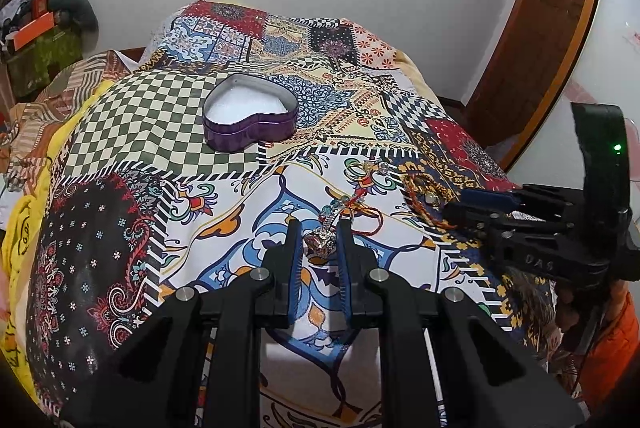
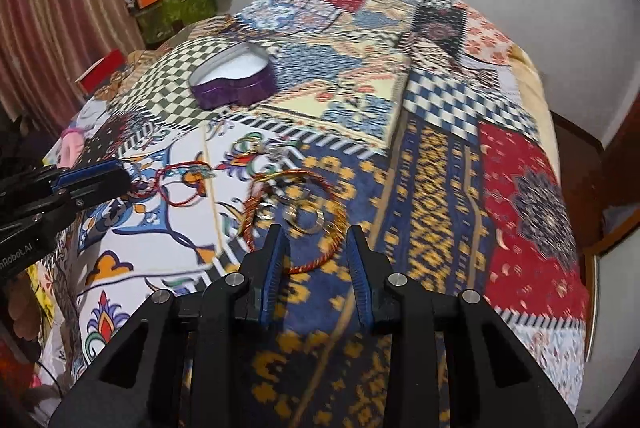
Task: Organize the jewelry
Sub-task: 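Carry the pendant and the bracelet in both tools over the purple heart tin, then lower both items into the tin and open both tools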
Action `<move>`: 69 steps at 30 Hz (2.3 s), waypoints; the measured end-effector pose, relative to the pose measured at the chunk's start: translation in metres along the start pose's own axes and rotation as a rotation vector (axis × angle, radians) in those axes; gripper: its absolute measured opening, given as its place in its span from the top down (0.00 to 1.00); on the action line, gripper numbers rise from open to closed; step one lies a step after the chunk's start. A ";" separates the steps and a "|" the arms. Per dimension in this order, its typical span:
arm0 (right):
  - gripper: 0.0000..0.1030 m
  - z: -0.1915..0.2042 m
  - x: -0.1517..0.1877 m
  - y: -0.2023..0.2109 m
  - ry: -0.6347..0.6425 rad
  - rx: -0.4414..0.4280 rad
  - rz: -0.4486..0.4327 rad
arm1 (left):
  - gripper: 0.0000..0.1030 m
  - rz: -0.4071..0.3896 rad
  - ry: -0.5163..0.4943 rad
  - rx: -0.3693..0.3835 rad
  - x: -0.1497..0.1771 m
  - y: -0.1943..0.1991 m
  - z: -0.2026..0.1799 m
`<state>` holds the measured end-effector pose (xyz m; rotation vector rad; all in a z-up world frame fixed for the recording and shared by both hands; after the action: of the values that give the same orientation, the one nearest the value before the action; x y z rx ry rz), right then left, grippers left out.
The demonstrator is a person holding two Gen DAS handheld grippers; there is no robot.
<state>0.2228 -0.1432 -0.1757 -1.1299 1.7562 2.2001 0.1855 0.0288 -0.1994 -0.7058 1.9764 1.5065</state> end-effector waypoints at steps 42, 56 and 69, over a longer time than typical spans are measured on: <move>0.91 0.018 -0.090 0.037 -0.016 -0.023 -0.264 | 0.85 -0.179 -0.025 -0.092 -0.073 0.029 0.019; 0.91 0.042 -0.137 -0.021 0.073 -0.078 -0.185 | 0.85 -0.098 0.011 -0.090 -0.101 -0.029 0.055; 0.91 0.053 -0.150 -0.077 0.136 -0.079 -0.036 | 0.85 -0.012 0.005 -0.123 -0.105 -0.077 0.076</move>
<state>0.3447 -0.0191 -0.1436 -1.3479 1.6971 2.2386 0.3224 0.0926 -0.1950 -0.7716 1.8929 1.6310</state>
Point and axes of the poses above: each gripper's, at about its wrist camera, not at the fingertips, and y roughly against the way its jaws point, z to its left, x to its underside, the point moved 2 cm from there along -y, roughly the way its jaws point
